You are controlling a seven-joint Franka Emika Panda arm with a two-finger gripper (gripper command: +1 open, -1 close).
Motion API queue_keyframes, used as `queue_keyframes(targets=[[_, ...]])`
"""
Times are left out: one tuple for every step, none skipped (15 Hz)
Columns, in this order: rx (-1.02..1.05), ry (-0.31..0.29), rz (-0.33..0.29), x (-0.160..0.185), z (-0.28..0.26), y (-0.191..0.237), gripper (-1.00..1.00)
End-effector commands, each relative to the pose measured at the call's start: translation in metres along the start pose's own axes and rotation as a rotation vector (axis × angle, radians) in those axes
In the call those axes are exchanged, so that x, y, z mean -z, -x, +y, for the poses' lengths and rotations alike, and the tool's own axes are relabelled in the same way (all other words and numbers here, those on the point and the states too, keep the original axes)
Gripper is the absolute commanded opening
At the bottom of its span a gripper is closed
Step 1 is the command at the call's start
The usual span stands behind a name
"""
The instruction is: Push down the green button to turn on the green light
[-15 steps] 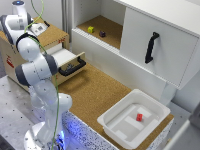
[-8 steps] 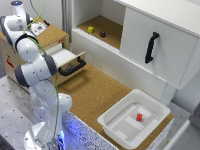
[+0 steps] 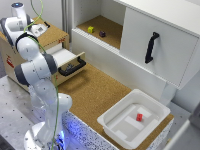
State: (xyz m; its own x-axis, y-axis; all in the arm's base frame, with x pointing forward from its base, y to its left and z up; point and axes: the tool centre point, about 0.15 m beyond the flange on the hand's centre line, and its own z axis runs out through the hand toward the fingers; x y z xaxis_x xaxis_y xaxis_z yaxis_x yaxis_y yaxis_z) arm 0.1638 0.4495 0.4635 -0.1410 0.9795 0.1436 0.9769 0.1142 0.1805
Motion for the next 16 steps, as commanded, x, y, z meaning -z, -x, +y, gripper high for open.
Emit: queue_keyframes(targets=[[-0.036,0.034,0.023,0.046,0.026,0.003,-1.0],[-0.046,0.034,0.027,0.052,0.028,0.006,-1.0],[-0.052,0.032,0.028,0.055,0.029,0.008,-1.0],[-0.054,0.034,0.017,0.053,0.029,0.011,1.0],[-0.059,0.033,0.008,0.051,0.029,0.014,1.0],[-0.059,0.031,0.002,0.048,0.028,0.016,1.0],[-0.061,0.027,-0.004,0.046,0.028,0.019,1.0],[-0.062,0.021,-0.008,0.044,0.027,0.022,1.0],[-0.065,0.017,-0.008,0.044,0.027,0.025,1.0],[-0.071,0.014,-0.006,0.044,0.028,0.028,1.0],[-0.075,0.01,-0.007,0.043,0.027,0.03,1.0],[-0.081,0.006,-0.01,0.041,0.027,0.033,1.0],[-0.09,0.006,-0.014,0.04,0.027,0.036,1.0],[-0.107,0.003,-0.026,0.037,0.027,0.04,1.0],[-0.118,0.002,-0.029,0.036,0.028,0.043,1.0],[-0.141,0.0,-0.029,0.034,0.03,0.049,1.0]])
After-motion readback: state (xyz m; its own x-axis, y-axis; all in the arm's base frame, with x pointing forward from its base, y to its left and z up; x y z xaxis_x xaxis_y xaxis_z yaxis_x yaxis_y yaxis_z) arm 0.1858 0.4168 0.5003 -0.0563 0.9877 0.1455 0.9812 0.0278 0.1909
